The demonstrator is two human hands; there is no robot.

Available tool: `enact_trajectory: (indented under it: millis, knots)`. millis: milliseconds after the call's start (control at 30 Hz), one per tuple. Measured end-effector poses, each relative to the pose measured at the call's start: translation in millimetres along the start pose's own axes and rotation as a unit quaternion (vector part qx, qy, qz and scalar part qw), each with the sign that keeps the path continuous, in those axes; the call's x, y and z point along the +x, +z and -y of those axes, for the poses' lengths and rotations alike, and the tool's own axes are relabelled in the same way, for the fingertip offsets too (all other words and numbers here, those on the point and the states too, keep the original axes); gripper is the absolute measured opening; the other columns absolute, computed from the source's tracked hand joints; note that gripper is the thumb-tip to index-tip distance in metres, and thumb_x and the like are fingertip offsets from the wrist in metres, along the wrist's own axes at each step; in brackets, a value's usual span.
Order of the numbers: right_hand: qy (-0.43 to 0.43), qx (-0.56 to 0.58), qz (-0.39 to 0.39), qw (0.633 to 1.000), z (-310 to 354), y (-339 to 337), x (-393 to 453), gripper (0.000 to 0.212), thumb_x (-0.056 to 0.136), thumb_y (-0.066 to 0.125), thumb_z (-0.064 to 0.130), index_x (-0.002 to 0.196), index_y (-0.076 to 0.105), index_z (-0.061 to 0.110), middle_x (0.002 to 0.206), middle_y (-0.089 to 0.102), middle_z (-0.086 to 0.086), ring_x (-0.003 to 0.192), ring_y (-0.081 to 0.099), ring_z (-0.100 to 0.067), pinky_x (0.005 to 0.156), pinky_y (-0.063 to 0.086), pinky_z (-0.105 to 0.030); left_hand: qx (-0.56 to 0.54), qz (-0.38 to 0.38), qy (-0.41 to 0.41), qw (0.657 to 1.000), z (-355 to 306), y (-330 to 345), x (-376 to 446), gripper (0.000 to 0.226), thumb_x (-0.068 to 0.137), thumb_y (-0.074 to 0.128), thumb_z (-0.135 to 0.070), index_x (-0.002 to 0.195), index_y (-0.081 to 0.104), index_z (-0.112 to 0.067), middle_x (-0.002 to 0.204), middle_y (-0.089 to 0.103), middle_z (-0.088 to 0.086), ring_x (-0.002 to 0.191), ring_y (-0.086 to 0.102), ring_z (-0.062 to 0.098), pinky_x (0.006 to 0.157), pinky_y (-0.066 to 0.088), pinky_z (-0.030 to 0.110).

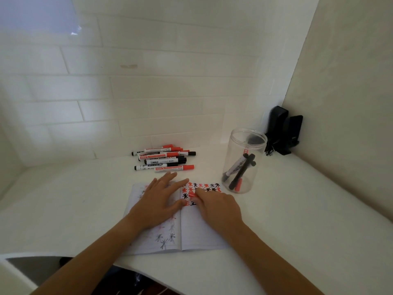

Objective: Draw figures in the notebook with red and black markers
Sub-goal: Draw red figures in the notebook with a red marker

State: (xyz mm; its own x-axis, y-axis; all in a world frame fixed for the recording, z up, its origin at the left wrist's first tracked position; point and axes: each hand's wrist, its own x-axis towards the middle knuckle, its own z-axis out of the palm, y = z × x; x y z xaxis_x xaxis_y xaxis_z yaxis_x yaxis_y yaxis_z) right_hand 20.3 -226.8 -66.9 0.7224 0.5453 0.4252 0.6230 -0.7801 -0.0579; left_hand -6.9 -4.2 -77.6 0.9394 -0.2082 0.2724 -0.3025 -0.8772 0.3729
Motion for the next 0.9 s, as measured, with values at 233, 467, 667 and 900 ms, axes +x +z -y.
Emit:
enact_trajectory:
  millis: [233,467,667,900]
  knots:
    - [-0.105,-0.001,-0.112,0.988,2.6,17.7,3.4,0.03,0.102,0.04,0.04,0.095,0.064,0.023,0.08,0.063,0.008,0.062,0.058,-0.009,0.052,0.042,-0.02,-0.053,-0.095,0.113,0.988,-2.6,-4.1,-3.8,0.033,0.099,0.051,-0.044,0.122,0.068,-0.026,0.131,0.062,-0.01,0.131,0.049,0.003,0.106,0.044,0.035]
    - [-0.131,-0.029,-0.126,0.983,5.0,14.9,-0.1,0.018,0.099,0.052,0.035,0.099,0.067,0.025,0.072,0.061,0.007,0.054,0.058,-0.013,0.042,0.043,-0.028,-0.054,-0.085,0.143,0.985,-7.7,-5.7,-4.6,0.032,0.098,0.052,-0.041,0.11,0.072,-0.019,0.122,0.064,-0.007,0.116,0.056,0.006,0.099,0.042,0.026]
    - [-0.119,-0.012,-0.133,0.984,11.8,11.8,-2.4,0.028,0.104,0.043,0.044,0.101,0.066,0.029,0.07,0.065,0.008,0.051,0.06,-0.012,0.041,0.042,-0.027,-0.05,-0.097,0.148,0.983,-8.5,-5.4,-5.9,0.043,0.105,0.037,-0.045,0.105,0.07,-0.017,0.118,0.06,-0.005,0.104,0.057,0.011,0.088,0.048,0.032]
    - [-0.112,-0.004,-0.145,0.983,17.5,12.2,3.2,0.024,0.104,0.041,0.041,0.099,0.057,0.023,0.072,0.062,0.008,0.051,0.055,-0.011,0.044,0.03,-0.022,-0.07,-0.08,0.139,0.985,-11.1,-4.3,-5.8,0.037,0.108,0.034,-0.035,0.1,0.061,-0.01,0.112,0.05,-0.006,0.09,0.053,0.009,0.08,0.048,0.032]
